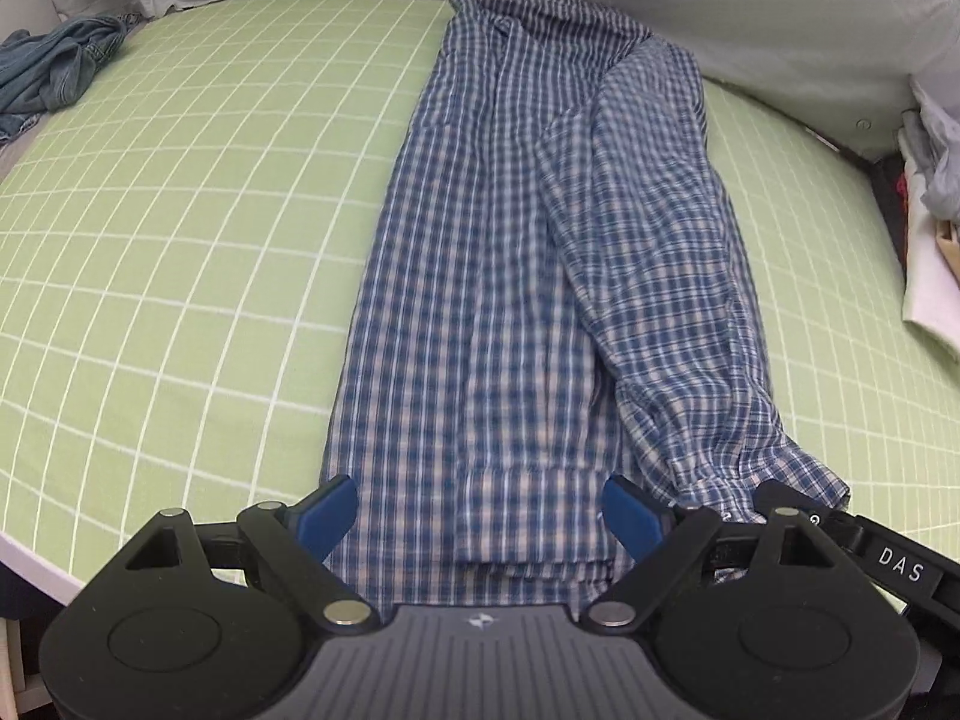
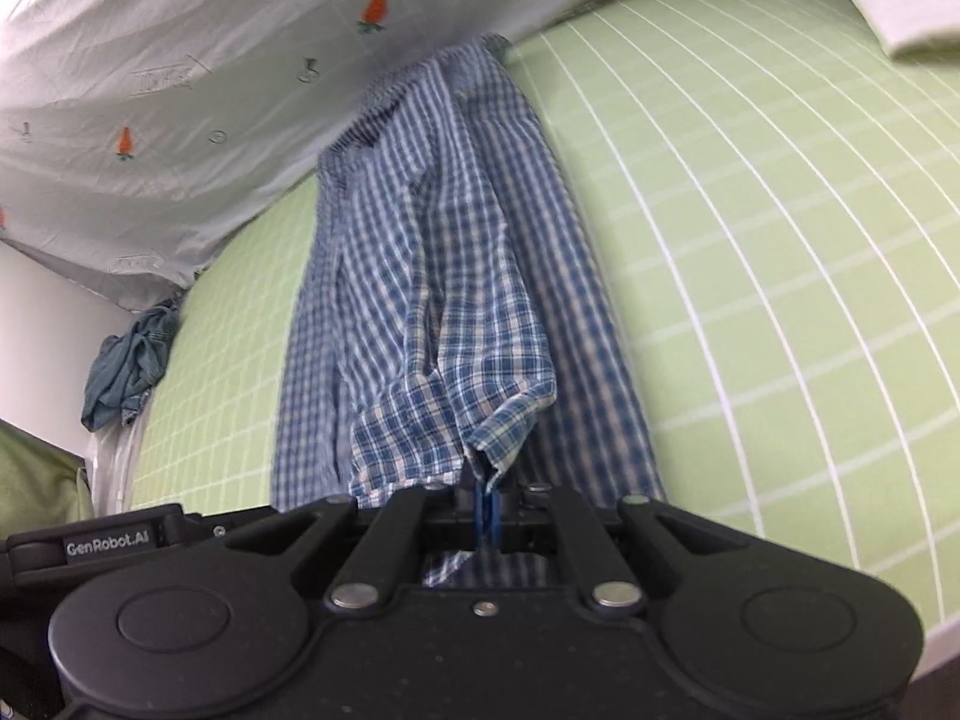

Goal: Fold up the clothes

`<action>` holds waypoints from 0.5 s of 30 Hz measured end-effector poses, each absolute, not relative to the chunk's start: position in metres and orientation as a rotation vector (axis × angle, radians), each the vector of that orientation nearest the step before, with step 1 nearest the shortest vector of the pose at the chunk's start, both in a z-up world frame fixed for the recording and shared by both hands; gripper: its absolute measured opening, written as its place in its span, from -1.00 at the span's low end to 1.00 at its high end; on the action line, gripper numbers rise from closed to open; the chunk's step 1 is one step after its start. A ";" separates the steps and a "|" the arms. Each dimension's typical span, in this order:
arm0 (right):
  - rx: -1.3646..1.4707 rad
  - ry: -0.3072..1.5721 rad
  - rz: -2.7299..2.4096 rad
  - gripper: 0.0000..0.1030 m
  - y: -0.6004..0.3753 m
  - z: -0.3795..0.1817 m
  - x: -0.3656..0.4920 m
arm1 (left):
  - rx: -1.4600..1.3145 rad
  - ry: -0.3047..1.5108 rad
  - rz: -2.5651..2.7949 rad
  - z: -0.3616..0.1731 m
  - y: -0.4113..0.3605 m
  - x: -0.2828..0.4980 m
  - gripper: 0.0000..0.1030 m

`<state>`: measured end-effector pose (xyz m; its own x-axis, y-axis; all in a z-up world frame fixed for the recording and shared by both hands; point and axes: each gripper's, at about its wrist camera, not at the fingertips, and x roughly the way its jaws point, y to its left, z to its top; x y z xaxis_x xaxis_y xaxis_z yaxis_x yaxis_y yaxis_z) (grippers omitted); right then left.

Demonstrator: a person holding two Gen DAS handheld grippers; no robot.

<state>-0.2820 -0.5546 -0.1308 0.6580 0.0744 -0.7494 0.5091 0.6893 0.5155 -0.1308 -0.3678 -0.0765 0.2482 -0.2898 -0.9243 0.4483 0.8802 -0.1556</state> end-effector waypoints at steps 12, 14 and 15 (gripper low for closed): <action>0.707 0.920 -0.298 -0.91 -0.535 -0.152 -0.278 | 0.244 1.269 -0.500 -0.100 -0.354 -0.147 0.73; 0.668 0.938 -0.294 -0.87 -0.531 -0.152 -0.277 | 0.252 1.269 -0.498 -0.100 -0.354 -0.146 0.73; 0.644 0.946 -0.291 -0.81 -0.529 -0.151 -0.276 | 0.258 1.273 -0.497 -0.101 -0.353 -0.145 0.73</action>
<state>-0.2764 -0.5291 -0.1506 0.5642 0.0428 -0.8245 0.4987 0.7782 0.3817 -0.1451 -0.3531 -0.1008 0.2077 -0.2125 -0.9548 0.4910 0.8669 -0.0862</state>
